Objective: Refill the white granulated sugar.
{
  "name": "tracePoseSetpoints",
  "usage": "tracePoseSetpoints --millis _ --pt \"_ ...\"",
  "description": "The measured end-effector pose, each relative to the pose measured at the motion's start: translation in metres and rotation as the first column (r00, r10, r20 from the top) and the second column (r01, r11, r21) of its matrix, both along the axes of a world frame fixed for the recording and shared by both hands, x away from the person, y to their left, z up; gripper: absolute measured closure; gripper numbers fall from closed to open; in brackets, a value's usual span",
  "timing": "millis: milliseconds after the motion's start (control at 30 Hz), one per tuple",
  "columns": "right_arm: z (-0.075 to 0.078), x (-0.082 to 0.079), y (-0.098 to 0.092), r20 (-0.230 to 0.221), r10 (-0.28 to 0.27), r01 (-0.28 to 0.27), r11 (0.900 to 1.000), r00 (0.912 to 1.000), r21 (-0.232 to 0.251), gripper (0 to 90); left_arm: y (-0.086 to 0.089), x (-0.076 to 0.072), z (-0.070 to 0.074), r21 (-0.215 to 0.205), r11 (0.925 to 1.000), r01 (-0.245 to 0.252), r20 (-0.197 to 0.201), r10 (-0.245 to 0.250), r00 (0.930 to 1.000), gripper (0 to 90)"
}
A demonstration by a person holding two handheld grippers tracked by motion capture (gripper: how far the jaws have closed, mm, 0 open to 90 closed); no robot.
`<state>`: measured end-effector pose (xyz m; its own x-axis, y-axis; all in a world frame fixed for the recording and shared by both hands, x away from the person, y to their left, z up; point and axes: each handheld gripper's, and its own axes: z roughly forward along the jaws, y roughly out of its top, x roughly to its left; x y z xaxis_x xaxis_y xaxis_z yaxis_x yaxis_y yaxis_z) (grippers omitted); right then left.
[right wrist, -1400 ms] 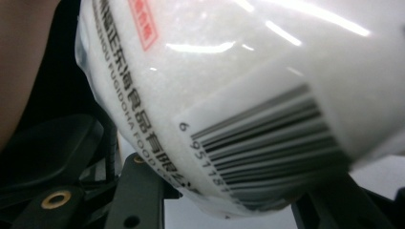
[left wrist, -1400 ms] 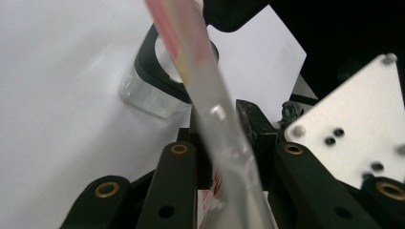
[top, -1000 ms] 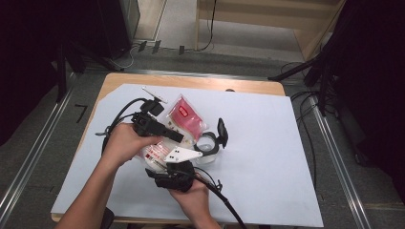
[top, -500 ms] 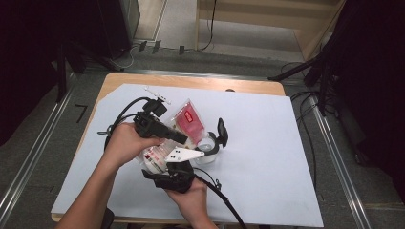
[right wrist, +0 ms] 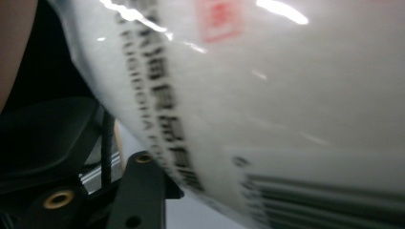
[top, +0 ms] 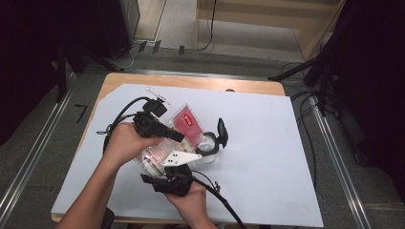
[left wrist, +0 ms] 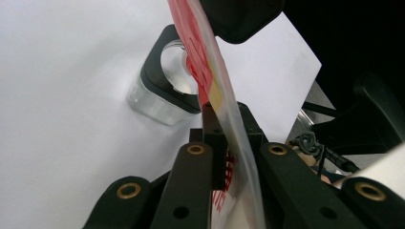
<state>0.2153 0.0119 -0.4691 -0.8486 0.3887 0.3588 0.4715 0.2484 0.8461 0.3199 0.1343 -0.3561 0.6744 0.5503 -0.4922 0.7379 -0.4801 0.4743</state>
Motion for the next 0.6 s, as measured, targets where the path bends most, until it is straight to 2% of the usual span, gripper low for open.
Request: tracePoseSetpoints --millis 100,233,300,400,433,500,600 --pt "0.002 -0.002 0.003 0.029 -0.009 0.010 0.999 0.9995 -0.034 58.3 -0.004 -0.001 0.001 -0.011 0.9999 0.003 -0.004 -0.003 1.0000 83.9" --pt "0.002 -0.001 0.003 0.012 -0.029 0.029 0.999 0.9995 -0.030 61.7 -0.007 -0.002 0.002 -0.010 0.9999 0.004 0.009 -0.004 1.0000 81.7" --pt "0.001 0.000 0.003 0.001 -0.022 0.022 0.999 0.9997 -0.026 62.2 -0.007 -0.002 0.002 -0.011 0.9999 0.005 0.006 -0.005 1.0000 81.1" --pt "-0.001 0.002 0.001 -0.034 -0.020 0.020 1.000 0.9992 -0.004 62.9 -0.003 -0.001 0.006 -0.047 0.9989 -0.005 0.003 0.005 1.0000 75.9" --pt "-0.002 0.003 0.000 -0.037 -0.028 0.028 1.000 0.9989 0.001 63.1 -0.002 -0.002 0.008 -0.050 0.9987 -0.014 0.012 0.014 0.9998 75.7" --pt "-0.005 0.005 -0.002 -0.047 -0.042 0.042 0.999 0.9980 0.005 63.5 -0.001 -0.004 0.012 -0.022 0.9996 -0.015 0.065 0.016 0.9978 76.7" --pt "-0.008 0.006 -0.004 -0.034 -0.048 0.048 0.999 0.9983 -0.004 63.9 0.000 -0.005 0.014 -0.003 1.0000 -0.006 0.078 0.007 0.9969 80.5"
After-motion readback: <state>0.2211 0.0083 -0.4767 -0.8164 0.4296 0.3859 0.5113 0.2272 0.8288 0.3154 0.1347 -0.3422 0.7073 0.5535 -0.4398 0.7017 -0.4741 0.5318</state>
